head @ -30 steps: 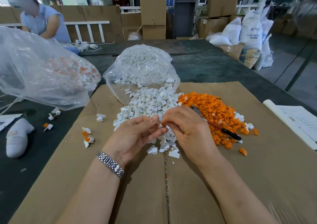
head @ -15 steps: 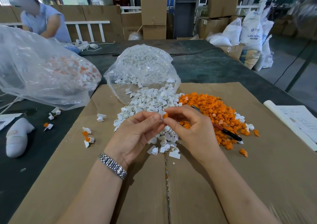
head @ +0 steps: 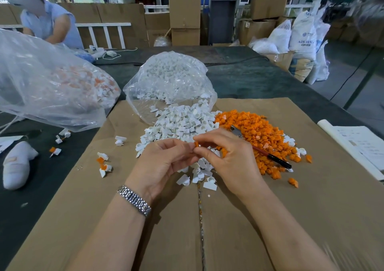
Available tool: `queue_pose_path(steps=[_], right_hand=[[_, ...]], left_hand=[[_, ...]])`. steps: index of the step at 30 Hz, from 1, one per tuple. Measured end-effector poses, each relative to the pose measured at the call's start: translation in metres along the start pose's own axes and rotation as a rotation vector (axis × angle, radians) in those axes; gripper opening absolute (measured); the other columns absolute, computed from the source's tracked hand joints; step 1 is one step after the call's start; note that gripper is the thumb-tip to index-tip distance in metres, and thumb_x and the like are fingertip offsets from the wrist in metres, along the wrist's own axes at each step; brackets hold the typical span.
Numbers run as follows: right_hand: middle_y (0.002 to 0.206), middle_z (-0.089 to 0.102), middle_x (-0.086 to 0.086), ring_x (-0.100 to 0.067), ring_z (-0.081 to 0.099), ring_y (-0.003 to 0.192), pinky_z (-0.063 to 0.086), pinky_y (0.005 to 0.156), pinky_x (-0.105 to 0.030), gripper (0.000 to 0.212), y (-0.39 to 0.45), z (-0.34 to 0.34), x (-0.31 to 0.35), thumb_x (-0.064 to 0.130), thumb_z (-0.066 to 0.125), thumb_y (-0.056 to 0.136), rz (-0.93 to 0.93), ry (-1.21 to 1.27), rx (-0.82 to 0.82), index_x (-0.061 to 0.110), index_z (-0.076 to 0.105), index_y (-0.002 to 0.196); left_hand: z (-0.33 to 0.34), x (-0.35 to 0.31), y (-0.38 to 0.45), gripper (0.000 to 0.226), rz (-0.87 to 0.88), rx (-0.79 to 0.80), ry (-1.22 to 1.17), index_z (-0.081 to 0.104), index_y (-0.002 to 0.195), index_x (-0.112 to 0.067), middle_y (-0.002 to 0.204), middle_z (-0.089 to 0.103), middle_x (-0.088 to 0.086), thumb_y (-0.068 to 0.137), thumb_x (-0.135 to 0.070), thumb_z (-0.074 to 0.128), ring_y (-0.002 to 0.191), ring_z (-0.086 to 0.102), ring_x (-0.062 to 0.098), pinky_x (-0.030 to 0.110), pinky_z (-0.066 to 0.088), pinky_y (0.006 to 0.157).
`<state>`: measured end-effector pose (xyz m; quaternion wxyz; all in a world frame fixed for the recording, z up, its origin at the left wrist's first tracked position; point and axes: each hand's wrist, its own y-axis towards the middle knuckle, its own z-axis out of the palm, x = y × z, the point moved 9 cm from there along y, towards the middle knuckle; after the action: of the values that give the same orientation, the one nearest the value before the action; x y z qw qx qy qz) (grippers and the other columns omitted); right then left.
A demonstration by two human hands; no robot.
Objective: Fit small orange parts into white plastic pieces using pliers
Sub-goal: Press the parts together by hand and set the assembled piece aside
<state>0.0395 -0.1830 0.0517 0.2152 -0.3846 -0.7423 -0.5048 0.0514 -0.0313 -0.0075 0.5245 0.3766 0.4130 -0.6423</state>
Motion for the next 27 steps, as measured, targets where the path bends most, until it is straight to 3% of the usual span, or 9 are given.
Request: queue_pose_path(steps=[7, 15, 21, 27], right_hand=[[0.101, 0.069, 0.012, -0.006, 0.066, 0.099, 0.05, 0.087, -0.015, 0.024, 0.0, 0.0041, -0.0058, 0.017, 0.08, 0.085, 0.061, 0.042, 0.04, 0.019, 0.077, 0.109], [0.101, 0.07, 0.011, -0.008, 0.067, 0.099, 0.05, 0.087, -0.015, 0.021, 0.001, 0.0031, -0.0085, 0.014, 0.079, 0.086, 0.069, 0.059, 0.061, 0.016, 0.079, 0.106], [0.099, 0.071, 0.009, -0.009, 0.067, 0.096, 0.051, 0.086, -0.016, 0.02, 0.0012, 0.0035, -0.0087, 0.012, 0.079, 0.086, 0.061, 0.04, 0.061, 0.015, 0.079, 0.105], [0.1, 0.069, 0.009, -0.009, 0.066, 0.098, 0.052, 0.087, -0.018, 0.02, 0.0001, 0.0063, -0.0072, 0.013, 0.078, 0.088, 0.067, -0.013, 0.076, 0.015, 0.078, 0.108]], left_hand=[[-0.0021, -0.0049, -0.0009, 0.015, 0.033, -0.018, 0.095, 0.073, 0.07, -0.005, 0.087, 0.075, 0.022, 0.068, -0.014, 0.084, 0.083, 0.076, 0.029, 0.026, 0.061, 0.074], [-0.0011, -0.0053, -0.0023, 0.016, 0.034, 0.028, 0.102, 0.074, 0.074, -0.005, 0.092, 0.076, 0.023, 0.068, -0.015, 0.085, 0.092, 0.076, 0.035, 0.025, 0.061, 0.074], [0.0017, -0.0074, -0.0038, 0.011, 0.052, 0.0, 0.139, 0.071, 0.07, -0.007, 0.086, 0.075, 0.024, 0.075, -0.01, 0.08, 0.085, 0.077, 0.033, 0.025, 0.061, 0.072], [-0.0007, -0.0092, -0.0049, 0.01, 0.096, -0.072, 0.202, 0.064, 0.083, 0.005, 0.083, 0.074, 0.024, 0.086, 0.001, 0.073, 0.079, 0.076, 0.032, 0.029, 0.062, 0.072]])
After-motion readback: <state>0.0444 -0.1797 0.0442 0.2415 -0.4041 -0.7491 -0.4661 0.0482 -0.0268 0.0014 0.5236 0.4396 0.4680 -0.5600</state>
